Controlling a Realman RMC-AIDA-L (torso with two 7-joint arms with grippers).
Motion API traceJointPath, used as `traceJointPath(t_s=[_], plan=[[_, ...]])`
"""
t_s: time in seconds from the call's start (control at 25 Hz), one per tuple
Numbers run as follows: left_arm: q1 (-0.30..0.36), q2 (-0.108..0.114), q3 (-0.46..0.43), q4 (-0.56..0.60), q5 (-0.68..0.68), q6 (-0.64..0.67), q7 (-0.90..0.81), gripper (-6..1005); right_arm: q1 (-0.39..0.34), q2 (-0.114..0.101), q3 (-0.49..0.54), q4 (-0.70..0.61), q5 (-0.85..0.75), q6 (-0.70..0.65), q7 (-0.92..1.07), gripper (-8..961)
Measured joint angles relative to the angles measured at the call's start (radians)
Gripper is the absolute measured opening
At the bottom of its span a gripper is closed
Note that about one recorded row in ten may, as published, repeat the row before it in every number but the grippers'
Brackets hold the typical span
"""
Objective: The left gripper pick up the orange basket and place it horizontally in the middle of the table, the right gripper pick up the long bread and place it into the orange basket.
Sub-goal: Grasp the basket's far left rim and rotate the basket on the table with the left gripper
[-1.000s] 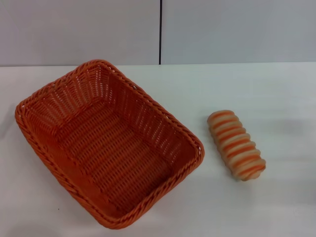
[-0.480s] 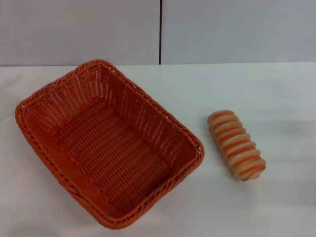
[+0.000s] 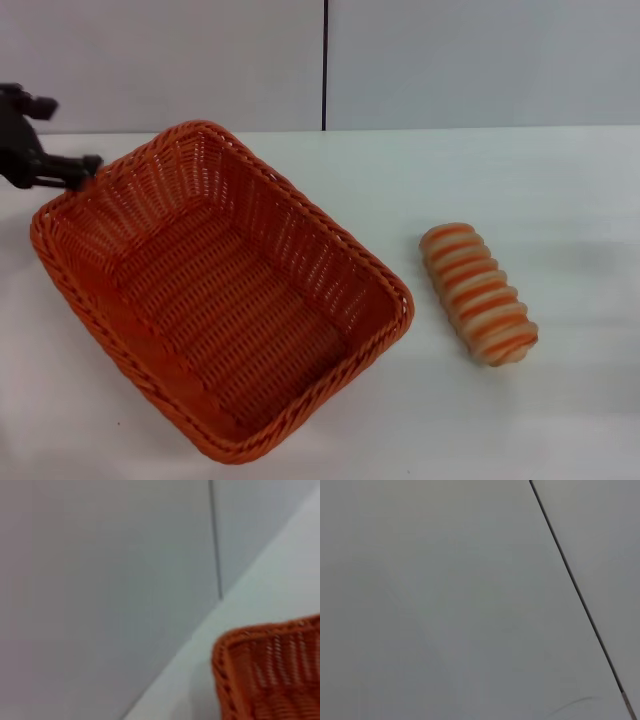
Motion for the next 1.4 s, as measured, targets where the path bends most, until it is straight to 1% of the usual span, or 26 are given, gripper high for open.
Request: traceJointPath(t_s=[0.04, 0.08, 0.2, 0.24, 0.28, 0.32, 0.4, 0.44, 0.52, 0.56, 0.6, 0.64, 0.76, 0.8, 0.84, 1.0, 1.04, 1.12, 1.16, 1.2, 1.24, 1.28, 1.32, 1.4], plan=[[0.0, 0.0, 0.0, 0.0, 0.0, 0.0, 0.0, 806, 0.0, 0.0, 0.0, 0.0, 0.0, 0.0, 0.0, 560], [-0.016, -0.001, 0.034, 0.008, 0.041, 0.006, -0.029, 806, 0.001, 0.0, 0.0, 0.001, 0.0, 0.001, 0.0, 560], [-0.016, -0.001, 0.034, 0.008, 0.041, 0.006, -0.029, 805, 0.003, 0.0, 0.0, 0.001, 0.0, 0.002, 0.0, 560], [-0.062, -0.008, 0.169, -0.006, 0.19, -0.009, -0.117, 805, 0.004, 0.0, 0.0, 0.001, 0.0, 0.002, 0.0, 560], [-0.062, -0.008, 0.169, -0.006, 0.19, -0.009, -0.117, 804, 0.004, 0.0, 0.0, 0.001, 0.0, 0.002, 0.0, 560], [-0.067, -0.009, 0.223, -0.013, 0.22, -0.033, -0.148, 804, 0.005, 0.0, 0.0, 0.001, 0.0, 0.001, 0.001, 560], [-0.067, -0.009, 0.223, -0.013, 0.22, -0.033, -0.148, 803, 0.006, 0.0, 0.0, 0.001, 0.0, -0.002, 0.002, 560], [-0.069, -0.01, 0.256, -0.016, 0.237, -0.049, -0.17, 803, 0.009, 0.0, 0.0, 0.001, 0.0, -0.004, 0.003, 560], [-0.069, -0.01, 0.256, -0.016, 0.237, -0.049, -0.17, 803, 0.011, 0.0, -0.001, 0.001, 0.0, -0.004, 0.003, 559], [-0.069, -0.012, 0.381, -0.023, 0.324, -0.118, -0.241, 802, 0.011, 0.0, -0.001, 0.001, 0.0, -0.003, 0.003, 559], [-0.069, -0.012, 0.381, -0.023, 0.324, -0.118, -0.241, 802, 0.011, 0.0, -0.001, 0.001, 0.0, -0.003, 0.003, 559], [-0.065, -0.013, 0.432, -0.026, 0.358, -0.158, -0.267, 802, 0.012, 0.0, -0.001, 0.001, 0.0, 0.0, 0.003, 559], [-0.065, -0.013, 0.432, -0.026, 0.358, -0.158, -0.267, 801, 0.013, 0.0, -0.002, 0.001, 0.0, 0.002, 0.003, 558], [-0.068, -0.014, 0.465, -0.043, 0.395, -0.185, -0.29, 801, 0.013, 0.0, -0.002, 0.001, 0.0, 0.002, 0.003, 558], [-0.075, -0.015, 0.474, -0.056, 0.415, -0.189, -0.294, 800, 0.013, 0.0, -0.002, 0.001, 0.0, 0.003, 0.002, 558], [-0.081, -0.015, 0.479, -0.067, 0.426, -0.192, -0.296, 799, 0.014, 0.0, -0.002, 0.001, 0.0, 0.004, 0.0, 558], [-0.113, -0.015, 0.482, -0.118, 0.456, -0.188, -0.304, 799, 0.014, 0.0, -0.002, 0.001, 0.0, 0.005, -0.001, 558], [-0.113, -0.015, 0.482, -0.118, 0.456, -0.188, -0.304, 798, 0.017, 0.0, -0.002, 0.001, 0.0, 0.009, -0.001, 558], [-0.133, -0.015, 0.482, -0.138, 0.464, -0.184, -0.306, 798, 0.017, 0.0, -0.002, 0.001, 0.0, 0.012, -0.001, 558], [-0.133, -0.015, 0.482, -0.138, 0.464, -0.184, -0.306, 798, 0.019, 0.0, -0.003, 0.001, 0.0, 0.016, -0.002, 558], [-0.169, -0.015, 0.483, -0.164, 0.476, -0.166, -0.307, 798, 0.02, 0.0, -0.003, 0.001, 0.0, 0.02, -0.002, 558], [-0.169, -0.015, 0.483, -0.164, 0.476, -0.166, -0.307, 797, 0.02, 0.0, -0.003, 0.001, 0.0, 0.02, -0.002, 558], [-0.188, -0.016, 0.481, -0.174, 0.478, -0.15, -0.308, 797, 0.025, 0.0, -0.005, 0.0, 0.0, 0.031, -0.002, 558], [-0.188, -0.016, 0.481, -0.174, 0.478, -0.15, -0.308, 797, 0.026, 0.0, -0.005, -0.001, 0.0, 0.035, -0.002, 558]])
